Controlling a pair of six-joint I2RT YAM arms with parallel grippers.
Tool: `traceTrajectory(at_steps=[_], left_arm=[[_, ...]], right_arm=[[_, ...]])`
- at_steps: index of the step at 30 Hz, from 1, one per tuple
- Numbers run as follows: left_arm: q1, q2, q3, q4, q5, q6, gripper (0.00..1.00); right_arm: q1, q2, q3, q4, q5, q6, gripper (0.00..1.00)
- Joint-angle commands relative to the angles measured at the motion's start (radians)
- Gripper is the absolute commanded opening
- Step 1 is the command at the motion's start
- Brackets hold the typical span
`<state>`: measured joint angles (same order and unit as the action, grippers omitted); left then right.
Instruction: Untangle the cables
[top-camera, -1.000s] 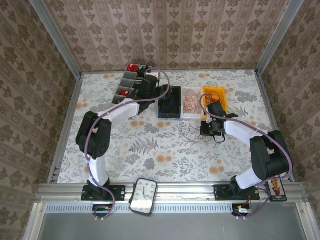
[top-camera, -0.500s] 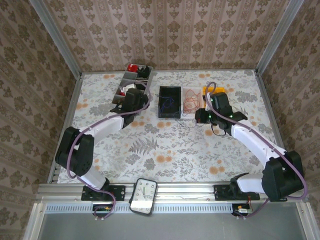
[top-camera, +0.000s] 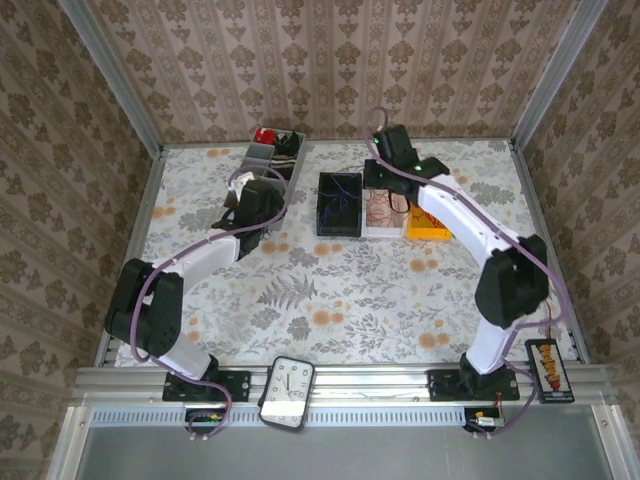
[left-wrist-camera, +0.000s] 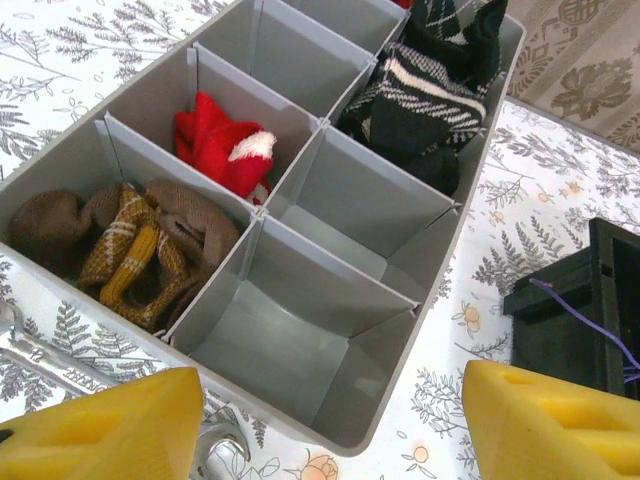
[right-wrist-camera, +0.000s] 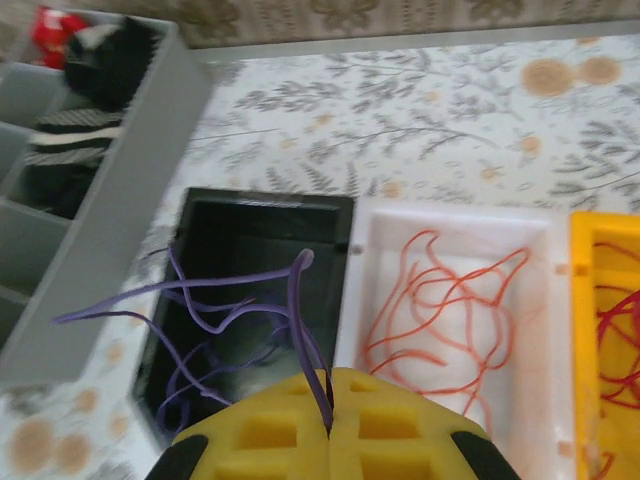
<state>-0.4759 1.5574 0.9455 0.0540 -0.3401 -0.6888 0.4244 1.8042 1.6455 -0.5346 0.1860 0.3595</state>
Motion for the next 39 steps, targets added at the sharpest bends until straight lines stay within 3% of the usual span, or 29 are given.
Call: traceTrajectory(at_steps=[1, 8, 13, 18, 29, 39], left_arm=[[0.013, -0.020, -0.011, 0.013, 0.017, -0.020, 0.69], [0.013, -0.035, -0.005, -0.023, 0.040, -0.002, 0.69], [0.042, -0.040, 0.008, -0.048, 0.048, 0.012, 0.69], [0.043, -0.045, 0.016, -0.065, 0.059, 0.014, 0.70], [0.042, -0.055, 0.041, -0.097, 0.110, 0.032, 0.70], [0.042, -0.056, 0.038, -0.102, 0.097, 0.063, 0.71]], right_arm=[[0.037, 0.100, 0.102, -0.112, 0.195, -0.077, 0.00], [0.101, 0.319, 0.289, -0.132, 0.235, -0.178, 0.00], [0.113, 0.424, 0.354, -0.129, 0.066, -0.215, 0.00], [0.111, 0.498, 0.380, -0.123, -0.026, -0.216, 0.03], [0.094, 0.596, 0.489, -0.157, -0.025, -0.185, 0.08], [0.093, 0.446, 0.472, -0.118, 0.042, -0.165, 0.39]])
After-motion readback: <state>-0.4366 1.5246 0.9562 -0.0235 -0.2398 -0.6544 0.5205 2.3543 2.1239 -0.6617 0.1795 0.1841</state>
